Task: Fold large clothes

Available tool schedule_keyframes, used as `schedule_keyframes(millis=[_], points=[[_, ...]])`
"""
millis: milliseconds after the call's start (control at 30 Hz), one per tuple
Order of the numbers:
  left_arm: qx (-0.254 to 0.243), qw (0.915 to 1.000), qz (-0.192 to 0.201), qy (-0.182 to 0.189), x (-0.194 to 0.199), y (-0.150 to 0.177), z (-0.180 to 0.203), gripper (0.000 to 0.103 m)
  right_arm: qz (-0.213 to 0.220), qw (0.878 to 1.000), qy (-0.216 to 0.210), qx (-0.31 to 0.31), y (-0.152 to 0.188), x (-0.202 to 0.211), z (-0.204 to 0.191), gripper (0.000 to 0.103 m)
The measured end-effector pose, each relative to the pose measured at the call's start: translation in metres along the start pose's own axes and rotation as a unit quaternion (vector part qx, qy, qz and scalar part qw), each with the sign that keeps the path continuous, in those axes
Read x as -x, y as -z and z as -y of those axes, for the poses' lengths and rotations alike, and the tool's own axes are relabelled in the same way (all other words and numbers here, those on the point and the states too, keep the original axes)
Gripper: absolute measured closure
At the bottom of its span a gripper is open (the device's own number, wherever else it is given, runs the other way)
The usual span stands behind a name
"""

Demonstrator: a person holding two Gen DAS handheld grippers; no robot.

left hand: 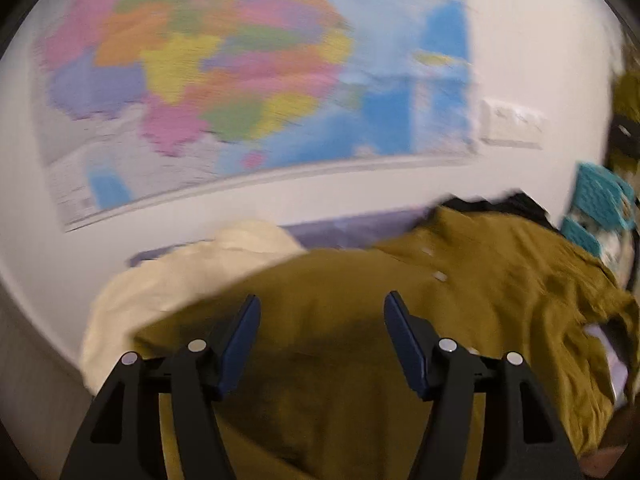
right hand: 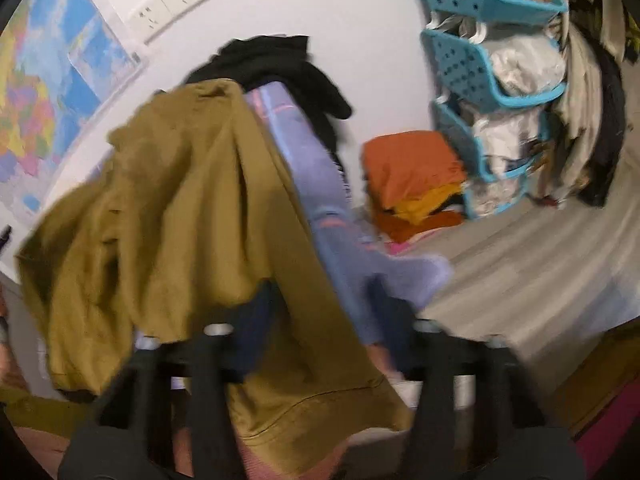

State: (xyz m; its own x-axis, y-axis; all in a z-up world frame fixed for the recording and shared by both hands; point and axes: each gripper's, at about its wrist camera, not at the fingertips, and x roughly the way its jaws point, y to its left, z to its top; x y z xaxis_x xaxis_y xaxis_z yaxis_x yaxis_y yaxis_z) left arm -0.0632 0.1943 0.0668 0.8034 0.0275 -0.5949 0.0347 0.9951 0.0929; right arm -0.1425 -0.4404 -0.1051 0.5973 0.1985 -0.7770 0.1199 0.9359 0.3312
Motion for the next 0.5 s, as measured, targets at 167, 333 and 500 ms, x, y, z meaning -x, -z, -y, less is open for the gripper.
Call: schedule_keyframes(millis=[167, 333, 500], points=[[-0.033, 0.9969, -0.03, 0.064, -0.027, 0.011, 0.047, 0.041, 0.036, 0.999, -0.023, 0.026, -0.035, 0.048, -0.008, 0.098], [-0.056, 0.9891, -0.05, 0.127, -0.044, 0.015, 0.078, 0.041, 0.087, 0.983, -0.083, 0.136, -0.097, 0.129, -0.087, 0.098], [-0.058, 0.9804, -0.055, 0.18, -0.051, 0.015, 0.095, 0.041, 0.088, 0.943, -0.172, 0.272, -0.135, 0.163, -0.213, 0.098]])
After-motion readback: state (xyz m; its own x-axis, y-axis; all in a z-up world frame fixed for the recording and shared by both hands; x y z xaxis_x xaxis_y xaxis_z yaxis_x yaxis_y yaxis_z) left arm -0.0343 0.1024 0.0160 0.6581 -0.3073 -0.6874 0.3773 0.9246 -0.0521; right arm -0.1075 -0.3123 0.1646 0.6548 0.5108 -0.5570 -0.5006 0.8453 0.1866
